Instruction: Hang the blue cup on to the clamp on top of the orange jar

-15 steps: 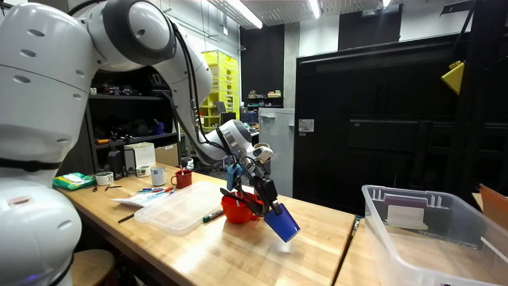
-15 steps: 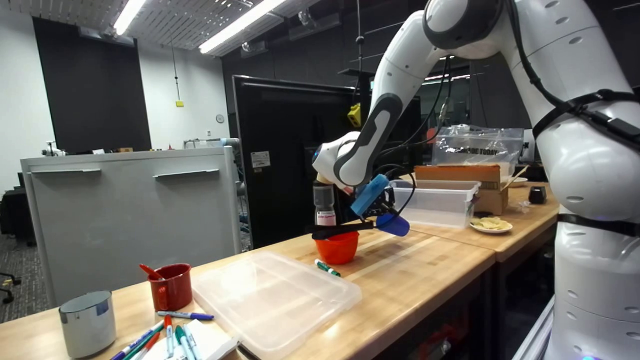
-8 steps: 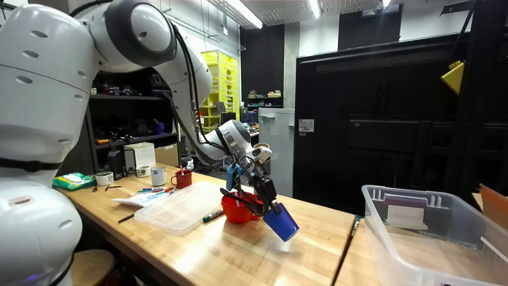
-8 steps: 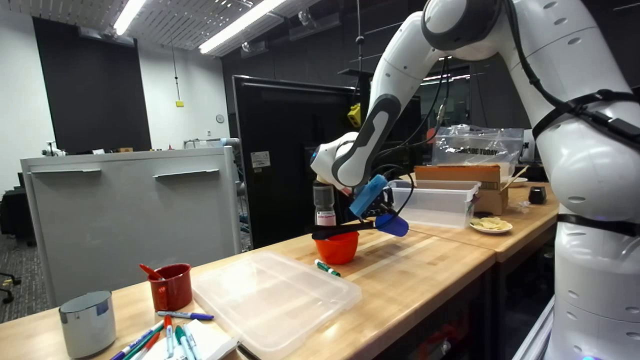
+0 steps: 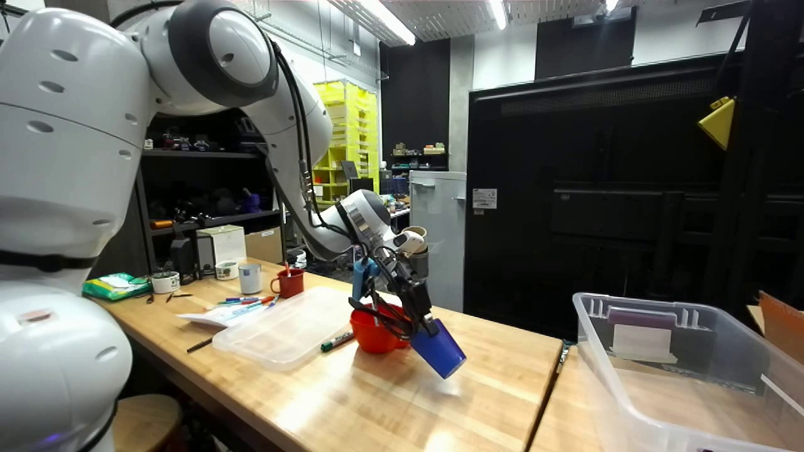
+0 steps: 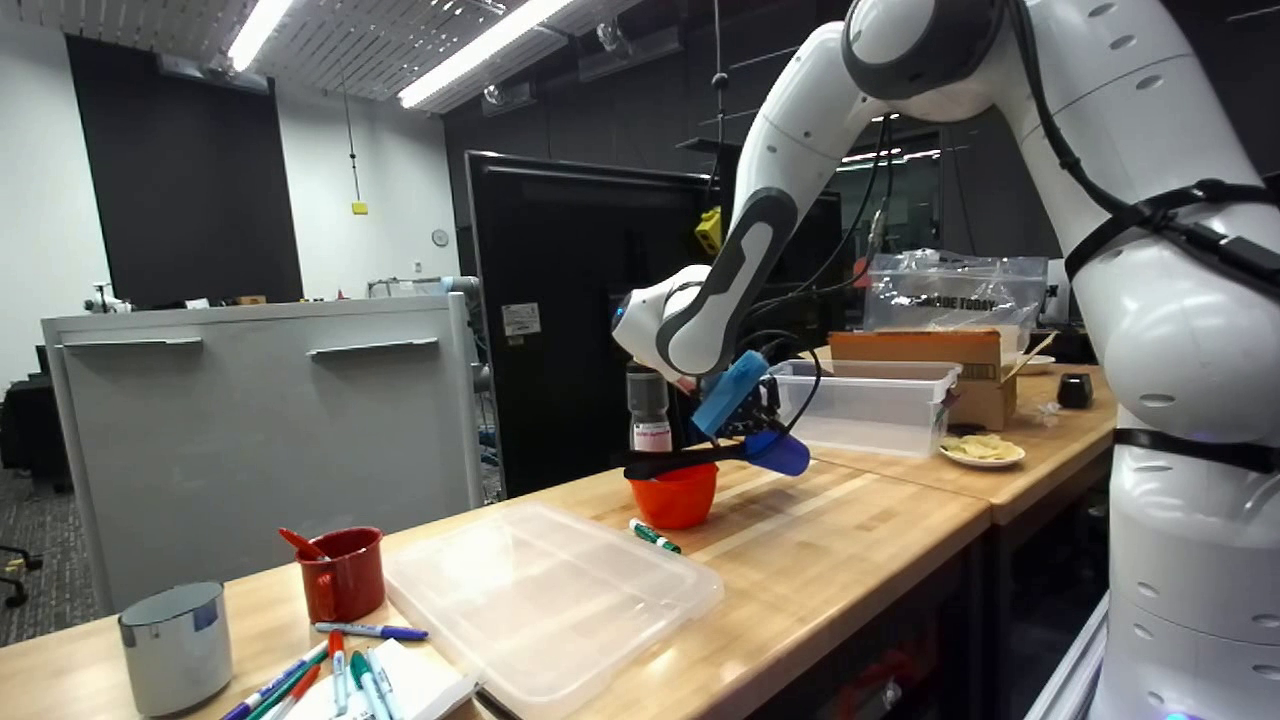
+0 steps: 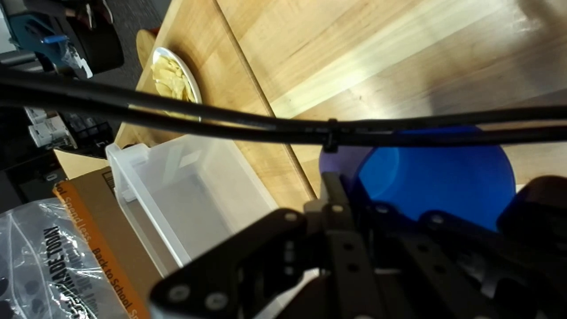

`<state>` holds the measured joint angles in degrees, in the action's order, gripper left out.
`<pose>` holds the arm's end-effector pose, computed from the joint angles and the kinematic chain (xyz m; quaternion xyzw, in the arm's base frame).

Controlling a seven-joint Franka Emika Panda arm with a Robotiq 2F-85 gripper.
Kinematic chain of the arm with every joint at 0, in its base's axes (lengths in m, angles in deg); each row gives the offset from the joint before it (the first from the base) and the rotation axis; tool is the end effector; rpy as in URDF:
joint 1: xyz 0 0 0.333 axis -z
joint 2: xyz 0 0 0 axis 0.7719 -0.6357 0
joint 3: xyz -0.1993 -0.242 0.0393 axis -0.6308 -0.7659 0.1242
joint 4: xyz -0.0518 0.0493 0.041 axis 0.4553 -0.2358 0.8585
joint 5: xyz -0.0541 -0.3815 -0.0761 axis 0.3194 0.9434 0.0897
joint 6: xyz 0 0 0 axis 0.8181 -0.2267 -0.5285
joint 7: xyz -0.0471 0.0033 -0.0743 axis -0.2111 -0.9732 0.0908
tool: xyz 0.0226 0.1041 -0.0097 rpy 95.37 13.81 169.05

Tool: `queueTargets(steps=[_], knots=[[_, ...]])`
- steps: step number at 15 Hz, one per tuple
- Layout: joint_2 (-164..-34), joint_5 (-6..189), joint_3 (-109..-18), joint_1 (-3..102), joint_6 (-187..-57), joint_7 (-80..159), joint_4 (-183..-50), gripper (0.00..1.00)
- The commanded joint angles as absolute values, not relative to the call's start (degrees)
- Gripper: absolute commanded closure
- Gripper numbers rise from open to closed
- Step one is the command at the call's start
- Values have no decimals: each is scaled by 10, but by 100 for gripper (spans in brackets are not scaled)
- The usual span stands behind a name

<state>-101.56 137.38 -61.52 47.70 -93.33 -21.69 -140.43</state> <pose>0.5536 -0.0479 0.2759 0.8540 -0.2927 0.0061 0.4301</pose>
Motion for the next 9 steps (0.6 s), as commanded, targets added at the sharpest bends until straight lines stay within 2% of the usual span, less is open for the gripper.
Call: queueTargets(steps=[1,9], knots=[[-1013,1369,-611,467,-915,-215,-1403,99],[-1007,1373,-610,463,-898,-212,-1404,99]])
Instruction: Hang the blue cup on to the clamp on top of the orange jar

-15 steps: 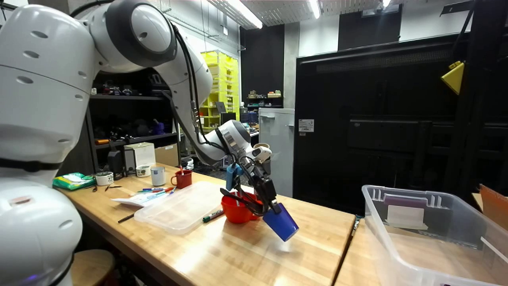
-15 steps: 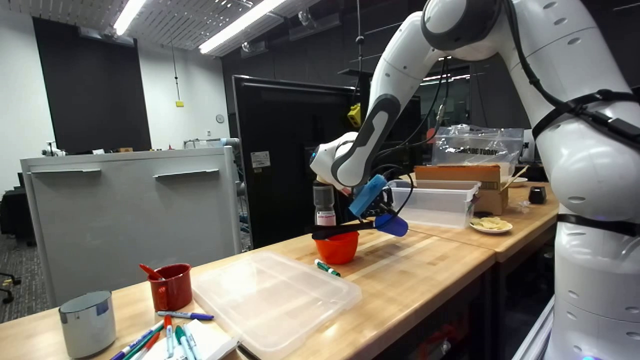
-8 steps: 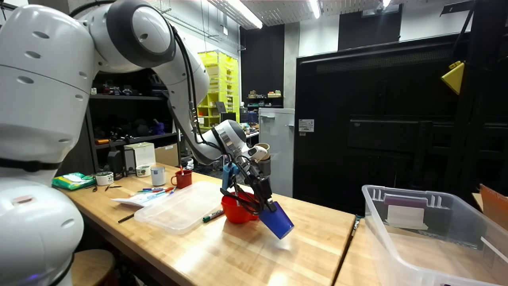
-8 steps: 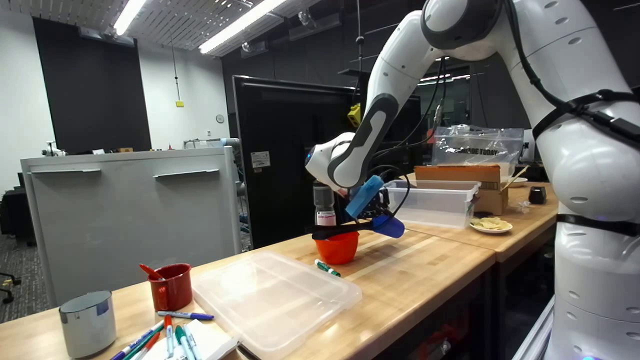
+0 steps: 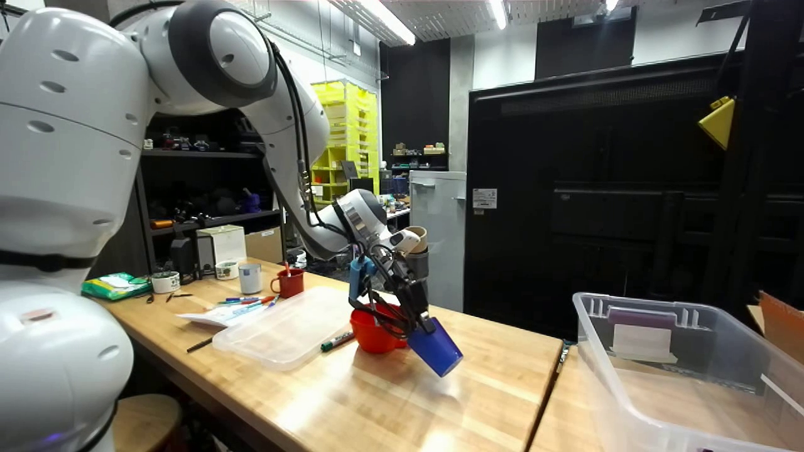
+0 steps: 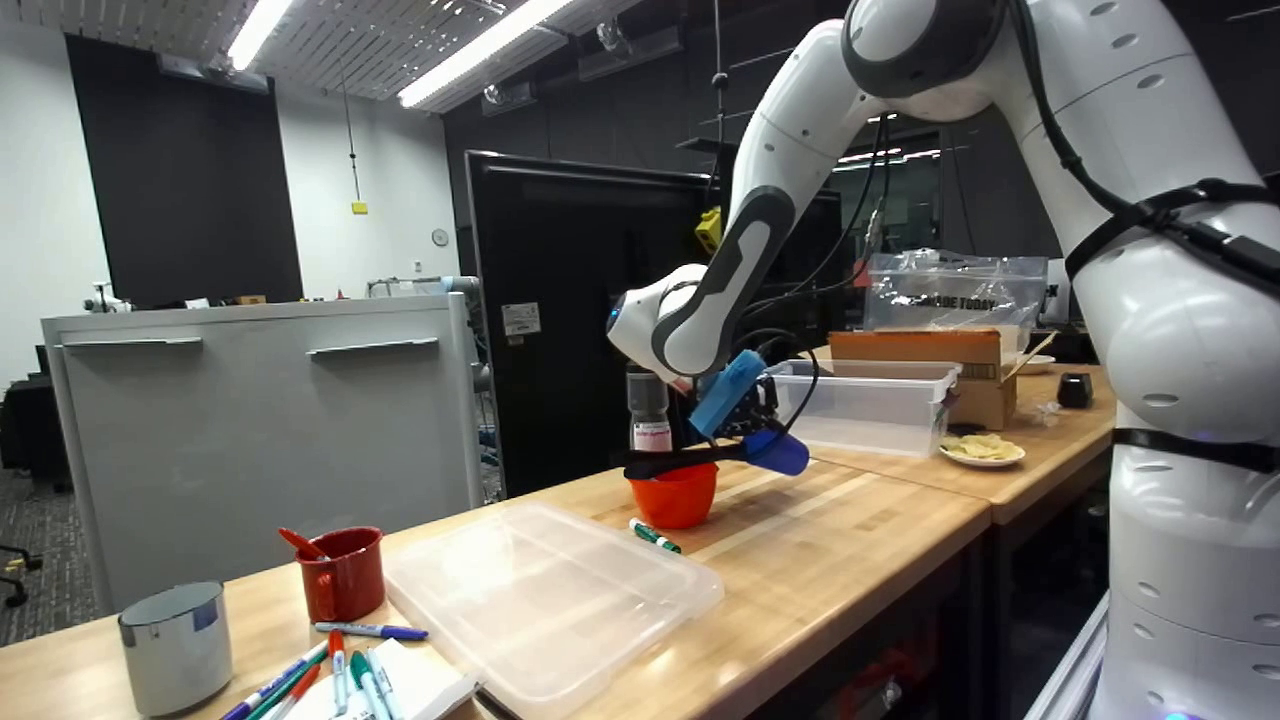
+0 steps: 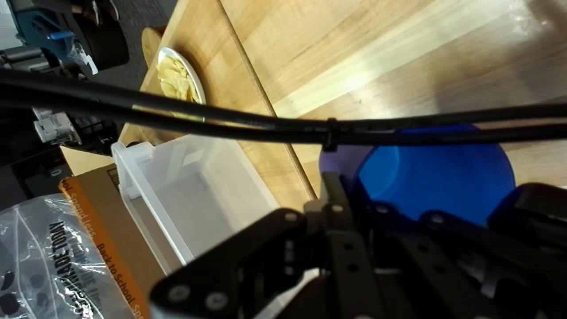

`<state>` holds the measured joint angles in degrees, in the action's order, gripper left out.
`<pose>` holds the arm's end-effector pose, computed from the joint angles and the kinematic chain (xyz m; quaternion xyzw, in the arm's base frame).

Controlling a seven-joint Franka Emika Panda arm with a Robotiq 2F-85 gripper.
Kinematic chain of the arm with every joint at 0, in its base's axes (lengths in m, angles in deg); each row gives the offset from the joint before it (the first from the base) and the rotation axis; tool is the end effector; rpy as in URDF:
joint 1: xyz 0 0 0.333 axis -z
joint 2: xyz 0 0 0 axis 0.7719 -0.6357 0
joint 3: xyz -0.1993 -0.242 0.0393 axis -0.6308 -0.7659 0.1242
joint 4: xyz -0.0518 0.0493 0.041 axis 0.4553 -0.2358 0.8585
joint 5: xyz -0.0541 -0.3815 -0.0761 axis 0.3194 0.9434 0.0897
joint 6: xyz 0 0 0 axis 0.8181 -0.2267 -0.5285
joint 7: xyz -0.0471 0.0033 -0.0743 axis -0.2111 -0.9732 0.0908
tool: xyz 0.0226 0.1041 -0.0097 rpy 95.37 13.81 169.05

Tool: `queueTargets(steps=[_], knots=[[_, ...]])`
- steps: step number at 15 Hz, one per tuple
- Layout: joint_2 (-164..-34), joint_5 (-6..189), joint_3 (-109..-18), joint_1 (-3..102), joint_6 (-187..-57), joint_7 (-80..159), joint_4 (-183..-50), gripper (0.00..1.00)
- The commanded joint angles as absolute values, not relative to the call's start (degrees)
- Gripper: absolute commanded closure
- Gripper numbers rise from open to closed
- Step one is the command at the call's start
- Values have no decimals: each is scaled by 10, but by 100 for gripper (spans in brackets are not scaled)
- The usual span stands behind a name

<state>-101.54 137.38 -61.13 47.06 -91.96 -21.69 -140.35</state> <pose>0.5523 -0.0401 0.2766 0.8523 -0.2877 0.0029 0.4368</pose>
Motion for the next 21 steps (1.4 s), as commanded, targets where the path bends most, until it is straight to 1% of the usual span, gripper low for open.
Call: queueTargets(steps=[1,21], knots=[[-1007,1373,-609,462,-896,-213,-1405,99],[-1003,1379,-592,435,-857,-223,-1406,99]])
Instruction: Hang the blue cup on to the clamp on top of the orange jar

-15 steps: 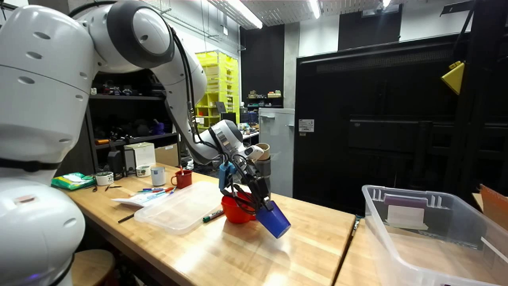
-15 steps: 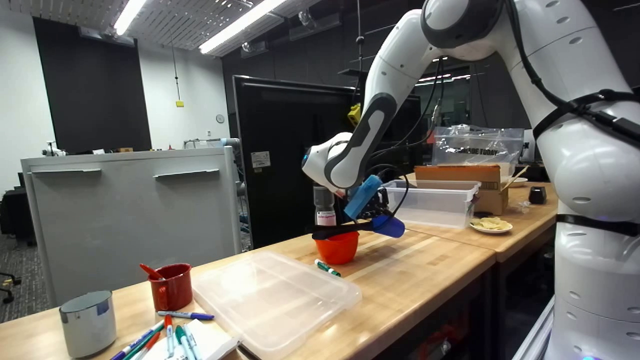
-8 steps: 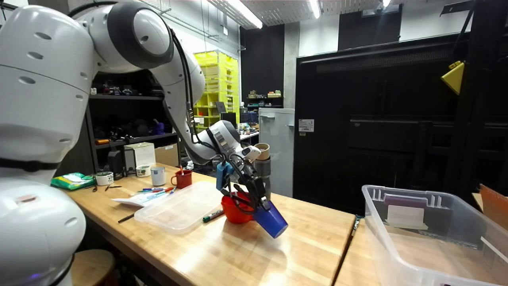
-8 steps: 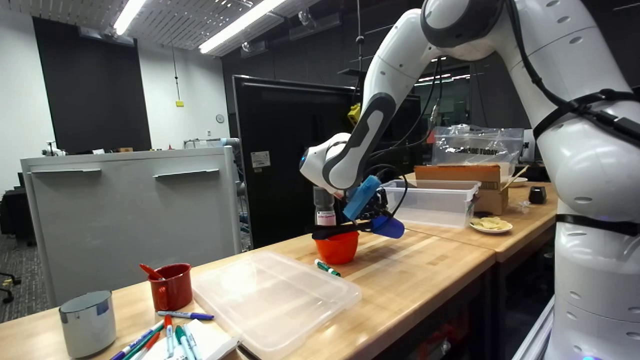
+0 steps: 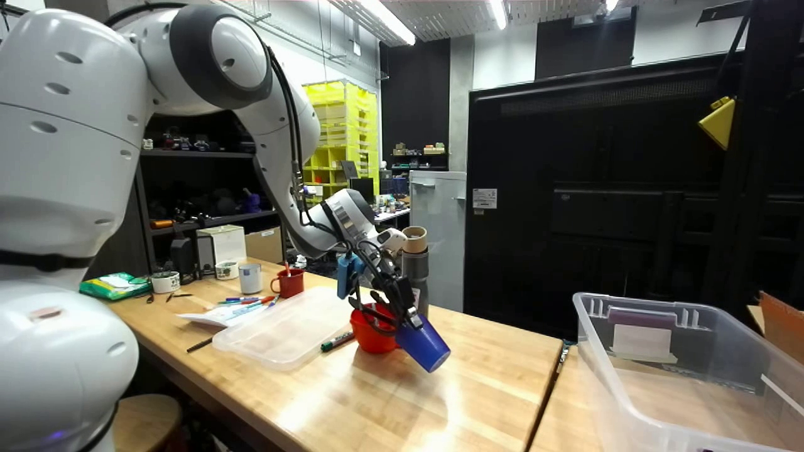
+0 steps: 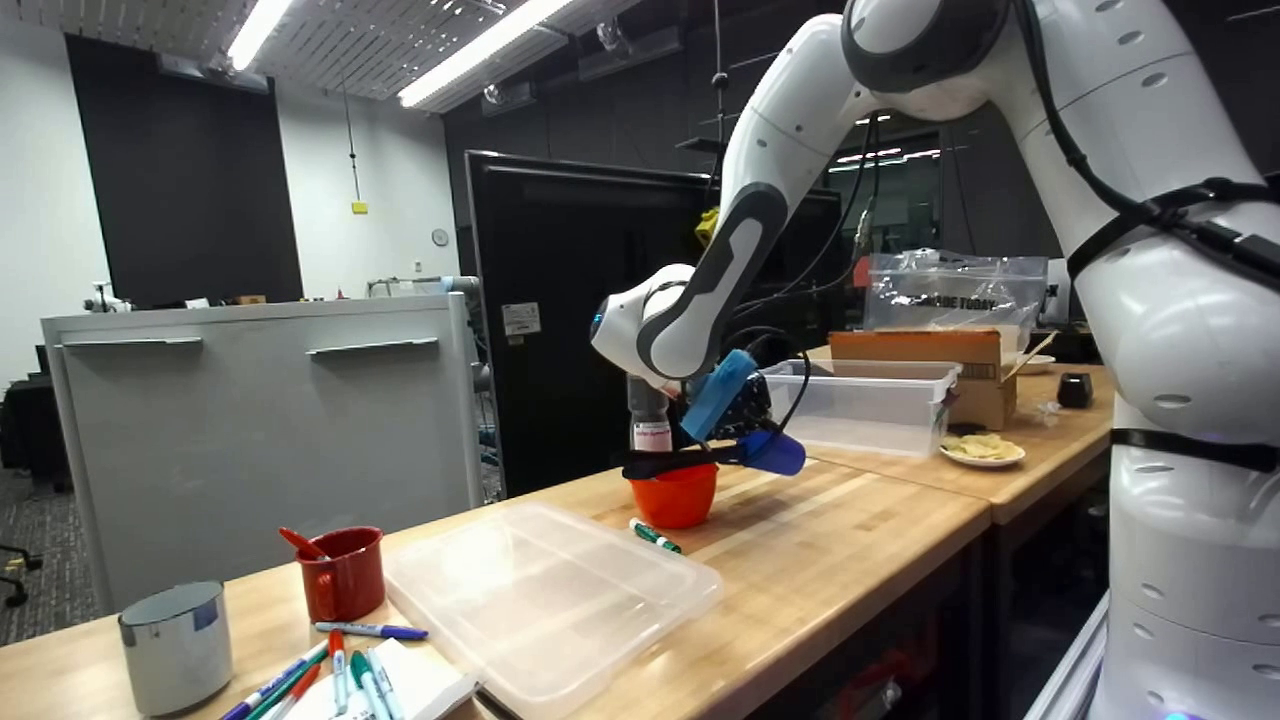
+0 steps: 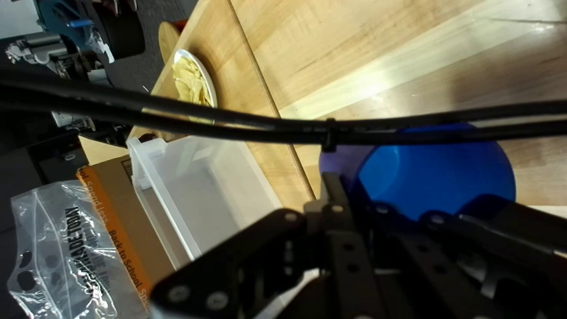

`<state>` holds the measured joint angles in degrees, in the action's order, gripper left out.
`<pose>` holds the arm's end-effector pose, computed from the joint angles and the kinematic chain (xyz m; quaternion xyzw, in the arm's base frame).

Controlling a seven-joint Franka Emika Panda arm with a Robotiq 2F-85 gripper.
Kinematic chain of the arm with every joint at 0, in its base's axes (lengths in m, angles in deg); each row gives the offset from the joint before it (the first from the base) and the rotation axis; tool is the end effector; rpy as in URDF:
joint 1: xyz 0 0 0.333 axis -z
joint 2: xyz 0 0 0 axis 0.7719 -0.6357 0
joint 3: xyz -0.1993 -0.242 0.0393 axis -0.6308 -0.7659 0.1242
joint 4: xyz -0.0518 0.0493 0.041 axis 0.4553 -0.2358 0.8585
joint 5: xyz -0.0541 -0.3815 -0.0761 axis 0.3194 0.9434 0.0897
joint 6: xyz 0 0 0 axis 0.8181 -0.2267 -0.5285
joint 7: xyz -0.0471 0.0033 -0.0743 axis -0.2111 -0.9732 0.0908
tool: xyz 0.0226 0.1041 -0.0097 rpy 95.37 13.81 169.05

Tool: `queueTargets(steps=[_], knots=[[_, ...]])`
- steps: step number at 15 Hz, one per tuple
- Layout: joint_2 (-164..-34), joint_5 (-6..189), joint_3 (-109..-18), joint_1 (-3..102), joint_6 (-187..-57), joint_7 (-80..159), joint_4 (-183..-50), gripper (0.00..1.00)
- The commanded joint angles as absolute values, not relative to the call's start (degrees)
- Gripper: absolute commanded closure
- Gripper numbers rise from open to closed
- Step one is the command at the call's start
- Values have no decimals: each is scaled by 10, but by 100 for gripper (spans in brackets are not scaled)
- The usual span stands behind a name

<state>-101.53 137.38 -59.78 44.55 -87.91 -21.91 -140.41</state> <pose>0.5462 -0.0098 0.2765 0.8482 -0.2673 -0.0043 0.4573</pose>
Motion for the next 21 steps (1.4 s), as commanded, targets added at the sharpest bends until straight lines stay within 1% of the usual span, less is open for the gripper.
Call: queueTargets(steps=[1,21], knots=[[-1003,1379,-590,433,-854,-222,-1405,99],[-1020,1387,-563,396,-802,-231,-1392,99]])
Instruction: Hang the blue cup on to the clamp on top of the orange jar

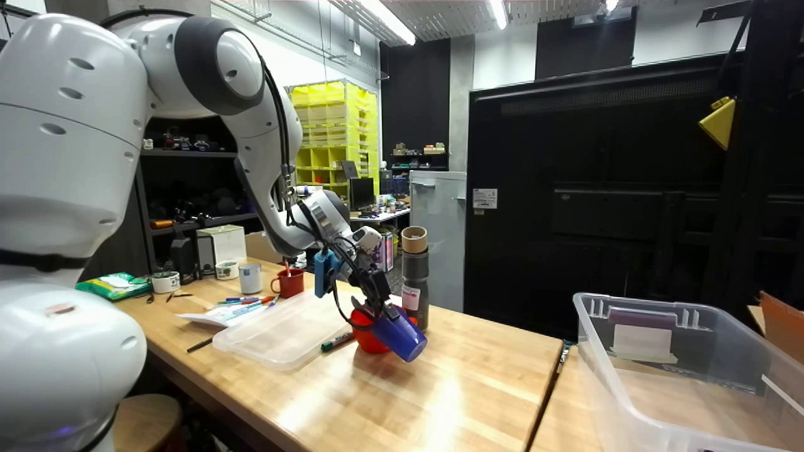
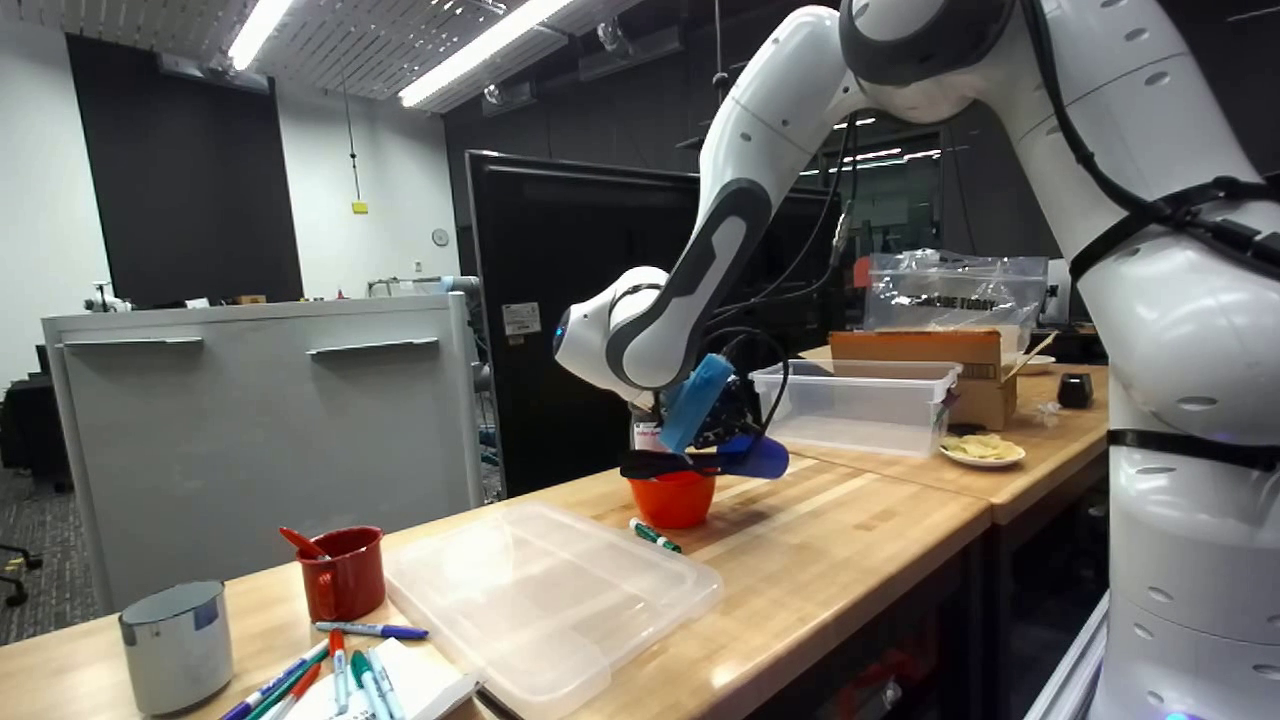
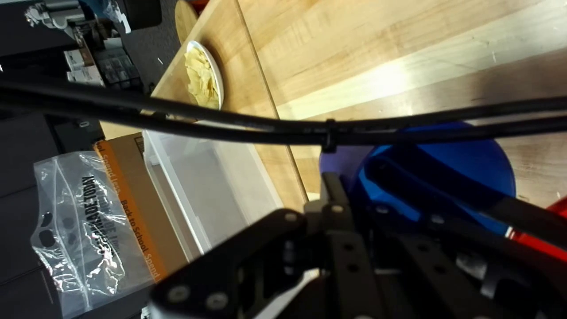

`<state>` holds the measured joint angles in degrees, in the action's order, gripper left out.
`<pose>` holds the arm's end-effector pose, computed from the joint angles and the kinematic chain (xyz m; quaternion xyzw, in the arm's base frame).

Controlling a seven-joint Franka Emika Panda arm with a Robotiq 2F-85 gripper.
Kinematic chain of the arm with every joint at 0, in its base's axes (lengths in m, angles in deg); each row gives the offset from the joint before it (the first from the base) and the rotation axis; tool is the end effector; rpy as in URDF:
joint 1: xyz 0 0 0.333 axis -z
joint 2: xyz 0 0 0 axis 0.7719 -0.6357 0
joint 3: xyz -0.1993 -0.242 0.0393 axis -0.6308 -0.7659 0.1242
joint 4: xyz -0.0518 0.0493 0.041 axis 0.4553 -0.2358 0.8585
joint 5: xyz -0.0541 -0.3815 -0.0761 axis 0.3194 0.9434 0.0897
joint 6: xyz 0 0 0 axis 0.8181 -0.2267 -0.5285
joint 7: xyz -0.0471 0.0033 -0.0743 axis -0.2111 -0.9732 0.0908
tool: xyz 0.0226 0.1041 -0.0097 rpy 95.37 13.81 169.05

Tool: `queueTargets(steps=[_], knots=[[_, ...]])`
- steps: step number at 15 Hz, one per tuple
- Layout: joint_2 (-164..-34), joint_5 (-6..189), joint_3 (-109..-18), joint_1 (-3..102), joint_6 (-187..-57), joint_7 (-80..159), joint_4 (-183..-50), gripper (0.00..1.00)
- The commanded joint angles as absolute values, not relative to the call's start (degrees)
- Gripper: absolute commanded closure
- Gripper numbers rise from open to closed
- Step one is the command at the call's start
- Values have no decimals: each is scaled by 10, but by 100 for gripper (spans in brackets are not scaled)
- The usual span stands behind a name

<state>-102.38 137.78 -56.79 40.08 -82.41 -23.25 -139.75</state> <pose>0.5372 0.0513 0.2739 0.8437 -0.2290 0.0018 0.4855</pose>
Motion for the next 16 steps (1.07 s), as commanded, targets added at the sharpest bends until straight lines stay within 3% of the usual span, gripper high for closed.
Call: queueTargets(steps=[1,16], knots=[[-1019,1383,-563,397,-801,-228,-1391,99],[-1028,1226,-565,417,-804,-101,-1359,99]])
